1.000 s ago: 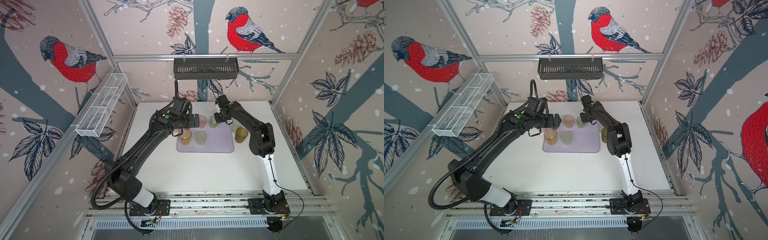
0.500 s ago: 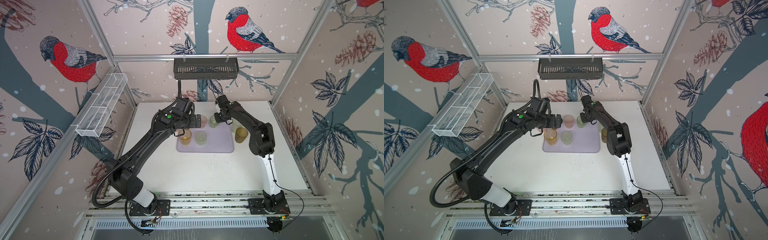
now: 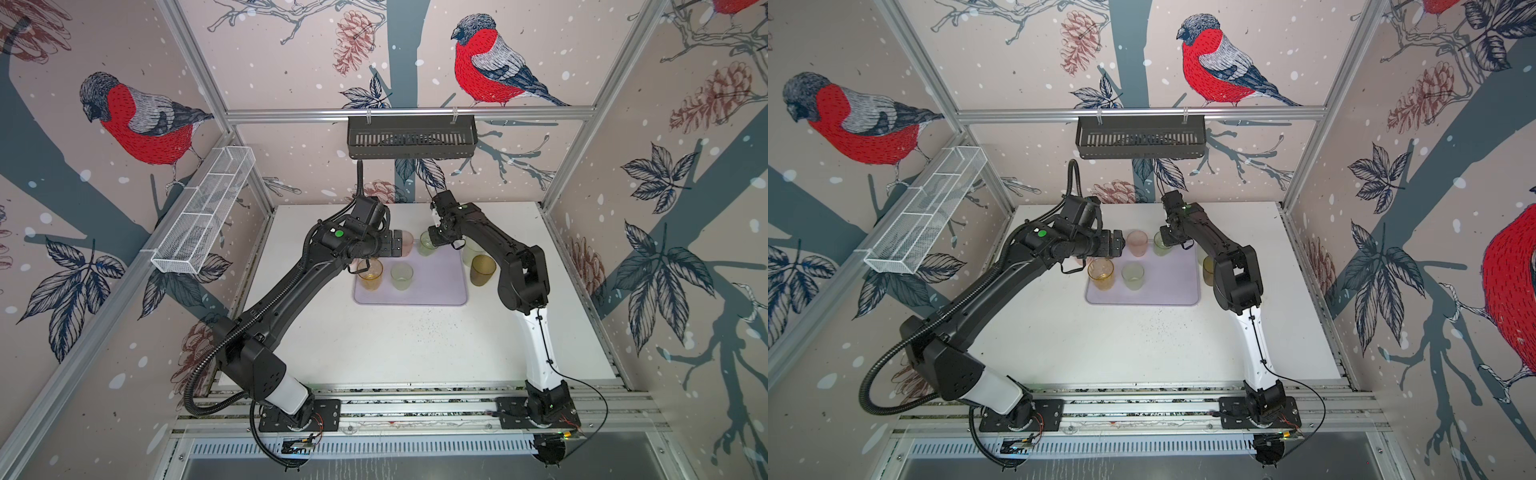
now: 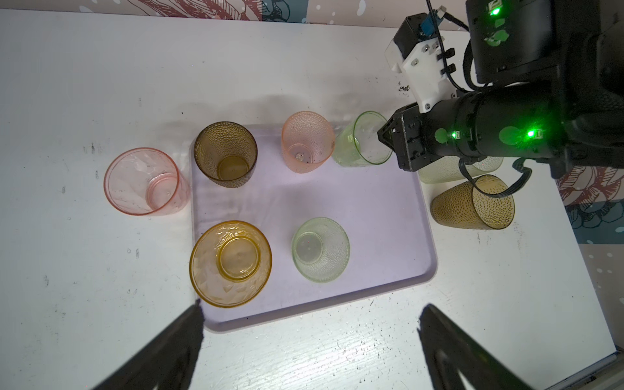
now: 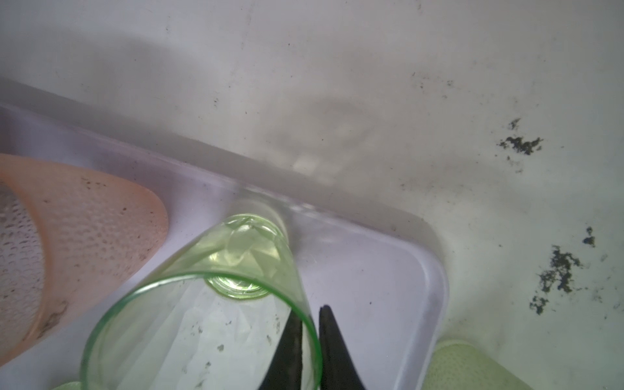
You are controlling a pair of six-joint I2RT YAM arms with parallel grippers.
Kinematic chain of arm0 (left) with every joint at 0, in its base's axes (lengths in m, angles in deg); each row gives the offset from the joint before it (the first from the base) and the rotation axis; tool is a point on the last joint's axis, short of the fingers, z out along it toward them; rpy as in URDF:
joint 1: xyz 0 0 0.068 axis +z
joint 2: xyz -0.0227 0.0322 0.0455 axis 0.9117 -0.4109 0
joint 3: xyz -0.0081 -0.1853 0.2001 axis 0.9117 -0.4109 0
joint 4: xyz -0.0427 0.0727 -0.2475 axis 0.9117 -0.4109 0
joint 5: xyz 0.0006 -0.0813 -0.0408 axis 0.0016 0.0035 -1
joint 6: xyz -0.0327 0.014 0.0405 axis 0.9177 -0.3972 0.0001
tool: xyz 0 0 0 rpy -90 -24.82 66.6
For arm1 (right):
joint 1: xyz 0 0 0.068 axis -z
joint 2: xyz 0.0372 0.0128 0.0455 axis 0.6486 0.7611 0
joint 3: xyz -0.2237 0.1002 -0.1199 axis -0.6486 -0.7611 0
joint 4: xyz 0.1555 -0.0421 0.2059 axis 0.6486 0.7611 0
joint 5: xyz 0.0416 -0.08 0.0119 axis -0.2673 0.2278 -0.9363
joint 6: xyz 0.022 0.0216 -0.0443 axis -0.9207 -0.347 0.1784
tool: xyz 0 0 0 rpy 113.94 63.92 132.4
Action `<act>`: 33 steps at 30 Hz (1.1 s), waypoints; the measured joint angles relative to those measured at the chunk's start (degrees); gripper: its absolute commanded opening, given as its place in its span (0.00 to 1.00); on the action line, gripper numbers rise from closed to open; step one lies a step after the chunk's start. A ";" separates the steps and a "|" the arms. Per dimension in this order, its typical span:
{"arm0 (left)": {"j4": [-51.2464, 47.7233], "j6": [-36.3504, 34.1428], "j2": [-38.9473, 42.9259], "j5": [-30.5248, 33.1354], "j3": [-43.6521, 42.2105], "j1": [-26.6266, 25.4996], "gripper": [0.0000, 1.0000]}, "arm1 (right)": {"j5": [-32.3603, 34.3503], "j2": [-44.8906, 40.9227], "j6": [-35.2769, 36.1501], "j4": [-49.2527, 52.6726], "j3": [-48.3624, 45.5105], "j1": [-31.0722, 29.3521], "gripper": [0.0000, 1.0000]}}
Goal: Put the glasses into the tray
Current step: 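Open the right gripper to release the clear green glass, then raise the right gripper off the clear green glass and withdraw it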
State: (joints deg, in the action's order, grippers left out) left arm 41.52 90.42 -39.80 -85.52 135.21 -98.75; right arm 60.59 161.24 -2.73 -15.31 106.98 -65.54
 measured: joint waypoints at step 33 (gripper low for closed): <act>0.00 0.00 0.02 0.02 -0.02 -0.11 0.99 | 0.39 0.00 -0.11 0.26 2.05 -0.44 0.28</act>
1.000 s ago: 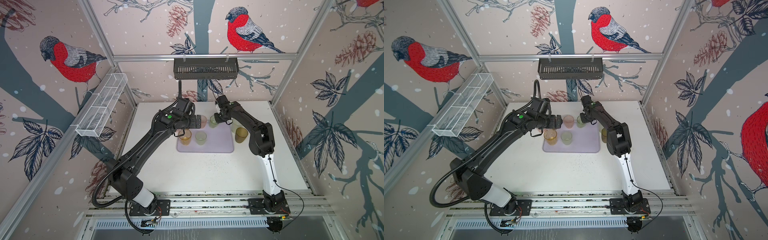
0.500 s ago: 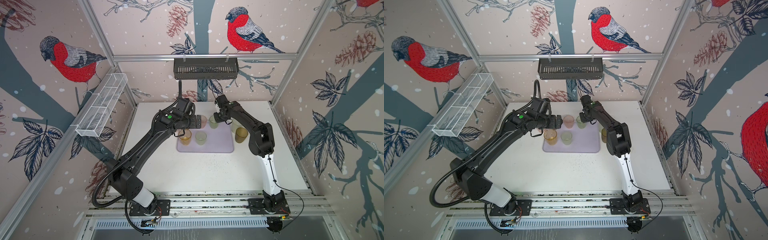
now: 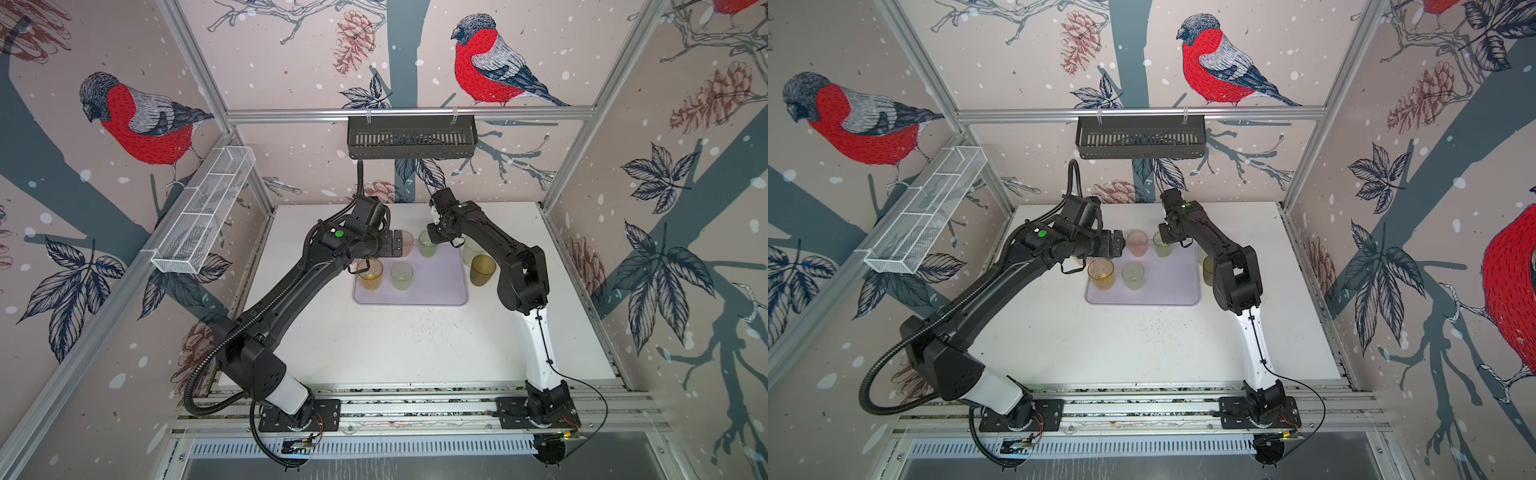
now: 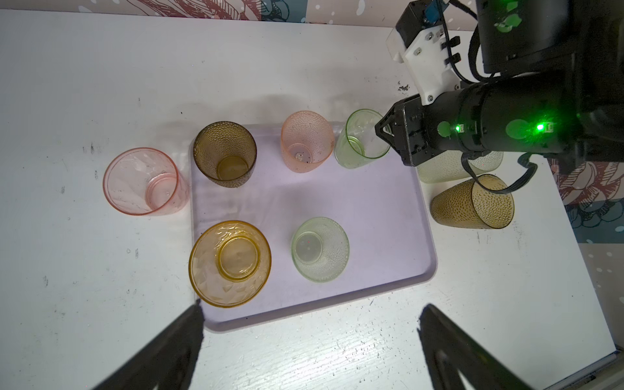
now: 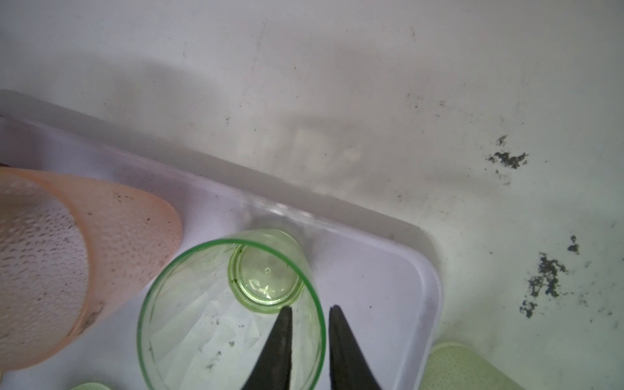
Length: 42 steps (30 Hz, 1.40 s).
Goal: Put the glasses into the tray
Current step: 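Raise the right gripper off the clear green glass and withdraw it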
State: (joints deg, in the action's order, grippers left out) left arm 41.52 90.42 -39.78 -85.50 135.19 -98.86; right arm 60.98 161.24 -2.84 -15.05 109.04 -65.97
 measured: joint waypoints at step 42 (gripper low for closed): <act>0.37 -1.46 -2.01 -2.10 1.33 -1.44 0.99 | 0.24 -7.74 -0.31 1.53 1.64 -0.17 0.55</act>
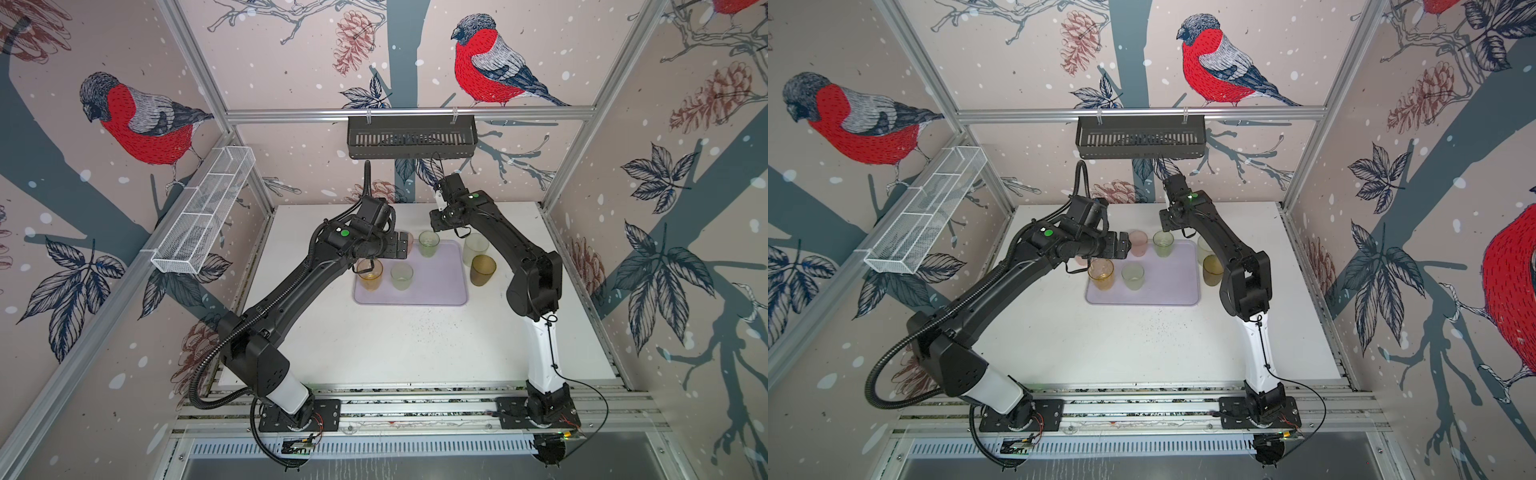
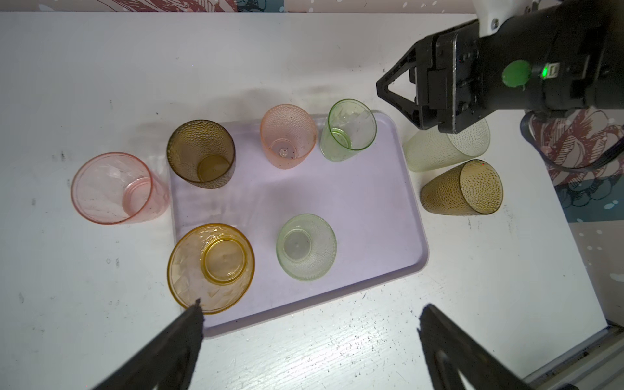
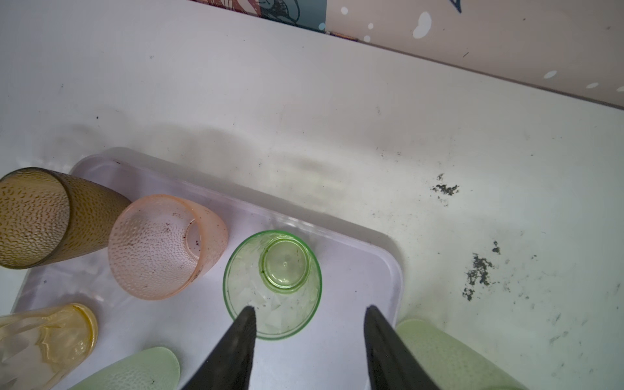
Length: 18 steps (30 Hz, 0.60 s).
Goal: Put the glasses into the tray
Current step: 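Raise the right gripper off the clear green glass and withdraw it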
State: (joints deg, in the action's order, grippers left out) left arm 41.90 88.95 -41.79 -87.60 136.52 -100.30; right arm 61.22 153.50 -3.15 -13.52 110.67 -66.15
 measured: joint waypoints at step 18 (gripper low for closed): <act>3.87 -2.27 -1.44 -3.06 -0.17 -1.62 0.99 | 1.57 -9.18 -2.34 1.25 -7.87 0.35 0.59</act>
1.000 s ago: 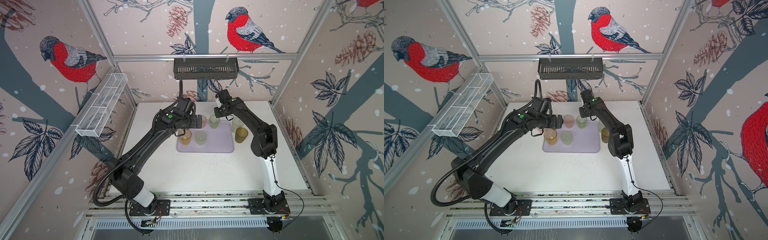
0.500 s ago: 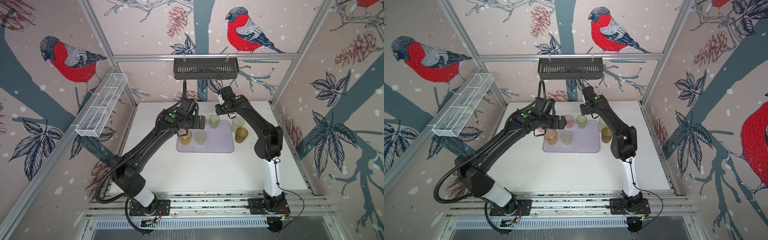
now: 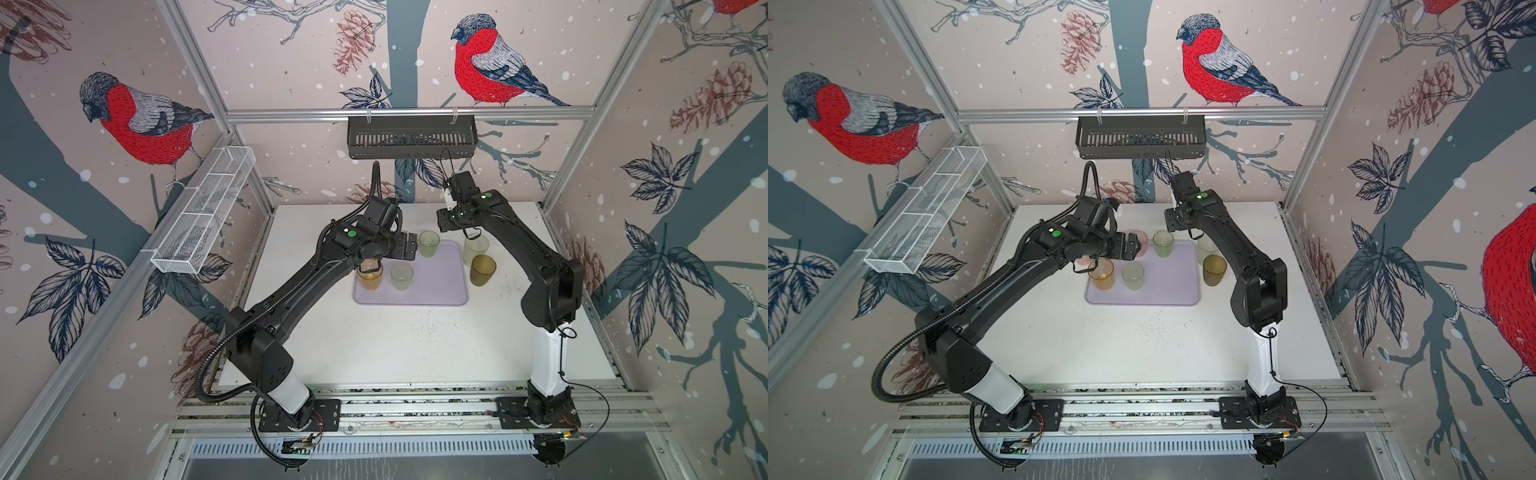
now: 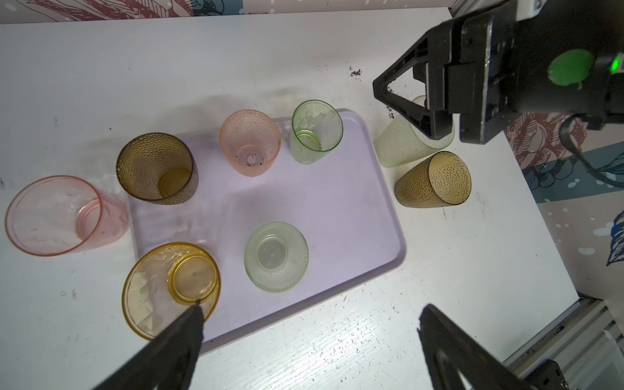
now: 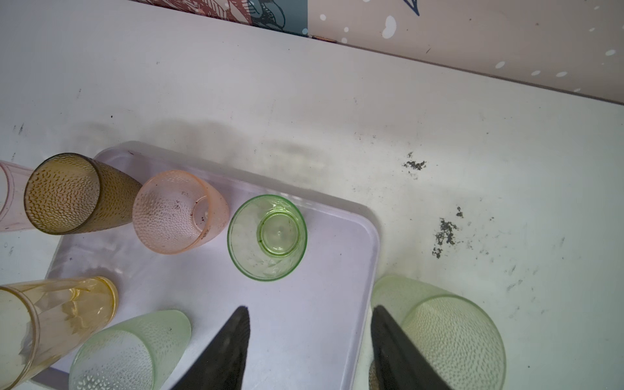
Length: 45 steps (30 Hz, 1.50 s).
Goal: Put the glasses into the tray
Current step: 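Move the right gripper over the pale green frosted glass beside the tray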
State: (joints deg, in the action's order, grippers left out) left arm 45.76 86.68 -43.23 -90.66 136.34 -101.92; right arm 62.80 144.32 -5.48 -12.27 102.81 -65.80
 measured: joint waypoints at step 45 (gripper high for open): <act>3.34 -4.76 -5.86 -10.71 1.75 -1.55 0.99 | -4.57 -14.36 -0.28 -0.31 -17.70 12.33 0.62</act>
State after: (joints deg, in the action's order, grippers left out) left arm 49.11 81.92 -49.09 -101.37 138.09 -103.47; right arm 58.23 129.96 -5.77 -12.58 85.10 -53.47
